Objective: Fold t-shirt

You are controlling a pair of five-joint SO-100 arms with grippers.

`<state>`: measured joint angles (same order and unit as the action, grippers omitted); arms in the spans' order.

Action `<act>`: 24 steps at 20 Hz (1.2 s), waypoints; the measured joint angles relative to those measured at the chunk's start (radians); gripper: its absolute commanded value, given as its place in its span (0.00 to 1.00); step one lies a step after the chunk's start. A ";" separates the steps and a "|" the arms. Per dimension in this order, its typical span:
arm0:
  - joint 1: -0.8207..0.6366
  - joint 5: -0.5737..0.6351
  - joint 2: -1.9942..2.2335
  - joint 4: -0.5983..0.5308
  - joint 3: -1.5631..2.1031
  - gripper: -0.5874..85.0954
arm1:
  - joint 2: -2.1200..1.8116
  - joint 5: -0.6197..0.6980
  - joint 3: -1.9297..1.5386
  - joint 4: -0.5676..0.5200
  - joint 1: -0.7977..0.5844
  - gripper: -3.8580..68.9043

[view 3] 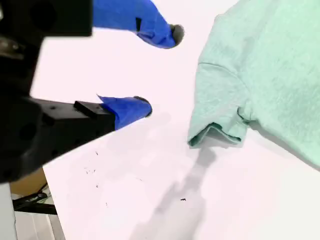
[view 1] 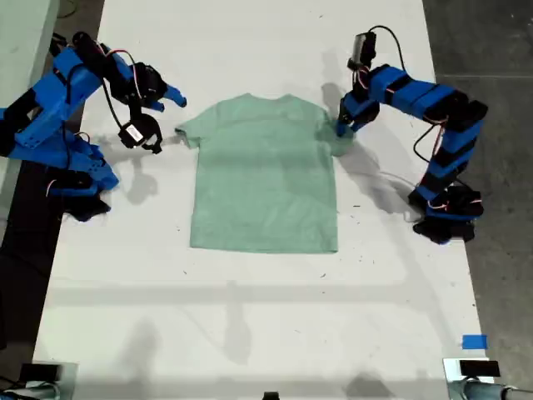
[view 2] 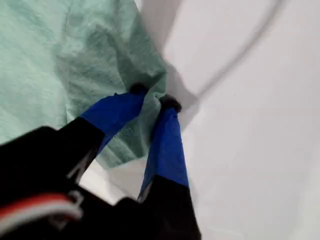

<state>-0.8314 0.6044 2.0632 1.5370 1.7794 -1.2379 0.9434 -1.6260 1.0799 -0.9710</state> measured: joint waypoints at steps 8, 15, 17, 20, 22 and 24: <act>0.000 0.005 0.000 -0.005 0.012 0.26 | 0.020 -0.078 0.233 0.311 0.032 0.04; 0.000 0.005 0.000 -0.015 0.032 0.26 | -0.112 -0.150 0.380 0.443 0.095 0.04; 0.000 0.005 0.000 -0.021 0.040 0.26 | -0.112 -0.201 0.436 0.443 0.144 0.04; 0.000 0.005 0.000 -0.032 0.054 0.26 | -0.112 -0.305 0.534 0.402 0.273 0.04; 0.000 0.005 0.000 -0.037 0.055 0.26 | -0.078 -0.364 0.644 0.362 0.348 0.04; 0.000 0.005 0.000 -0.040 0.058 0.26 | 0.005 -0.402 0.721 0.310 0.403 0.04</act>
<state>-0.8314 0.6090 2.0632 1.4972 1.8377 -1.2333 0.5415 -0.9050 1.3898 -0.5676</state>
